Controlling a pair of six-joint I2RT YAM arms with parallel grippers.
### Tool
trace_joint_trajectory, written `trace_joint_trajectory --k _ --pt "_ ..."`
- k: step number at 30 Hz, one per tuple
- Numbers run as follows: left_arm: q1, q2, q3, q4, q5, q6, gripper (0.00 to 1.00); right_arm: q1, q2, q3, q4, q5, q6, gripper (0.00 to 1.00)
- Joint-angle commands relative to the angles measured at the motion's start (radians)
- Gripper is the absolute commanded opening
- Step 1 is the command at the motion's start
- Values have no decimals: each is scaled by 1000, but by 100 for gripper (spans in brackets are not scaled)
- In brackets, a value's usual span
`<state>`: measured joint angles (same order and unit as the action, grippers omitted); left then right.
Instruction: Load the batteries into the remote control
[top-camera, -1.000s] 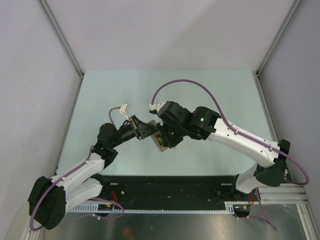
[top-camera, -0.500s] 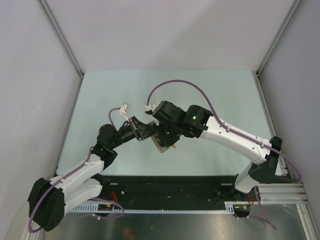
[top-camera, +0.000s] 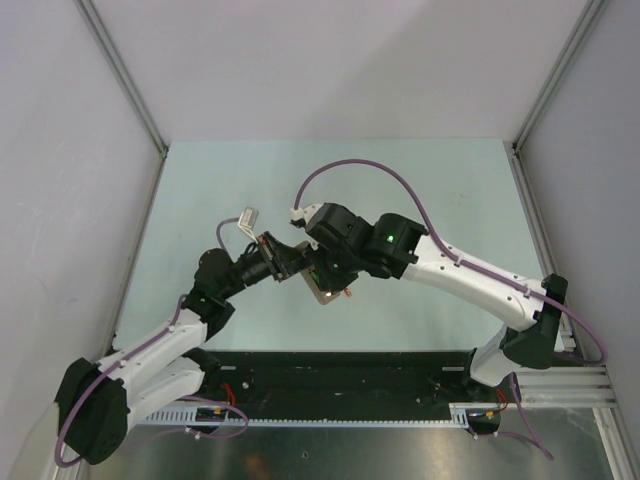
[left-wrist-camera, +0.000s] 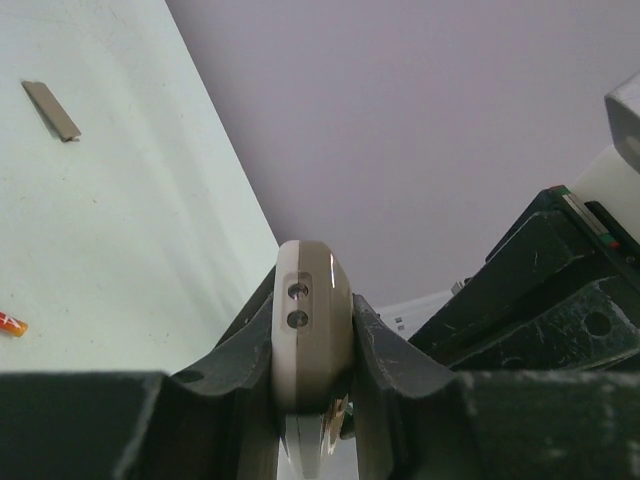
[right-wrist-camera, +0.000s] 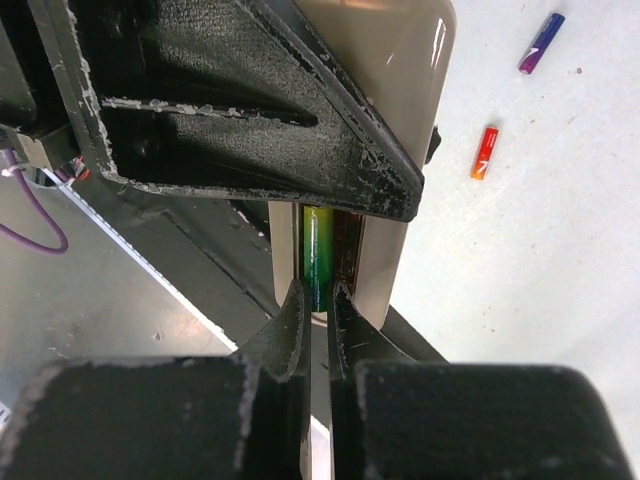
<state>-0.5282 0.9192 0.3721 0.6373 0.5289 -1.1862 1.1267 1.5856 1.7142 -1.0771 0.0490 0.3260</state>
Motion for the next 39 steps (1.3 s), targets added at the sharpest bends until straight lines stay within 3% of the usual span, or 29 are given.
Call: trace_joint_trajectory --k 1,18,39 --pt "-32 -43 28 67 -3 -87 0 5 -39 -24 115 37 27 0" --pt "-95 -71 56 70 -67 -135 0 -11 -22 -65 236 -28 90 0" --pt "-101 -114 36 142 -227 -329 0 10 -95 -231 463 51 179 0"
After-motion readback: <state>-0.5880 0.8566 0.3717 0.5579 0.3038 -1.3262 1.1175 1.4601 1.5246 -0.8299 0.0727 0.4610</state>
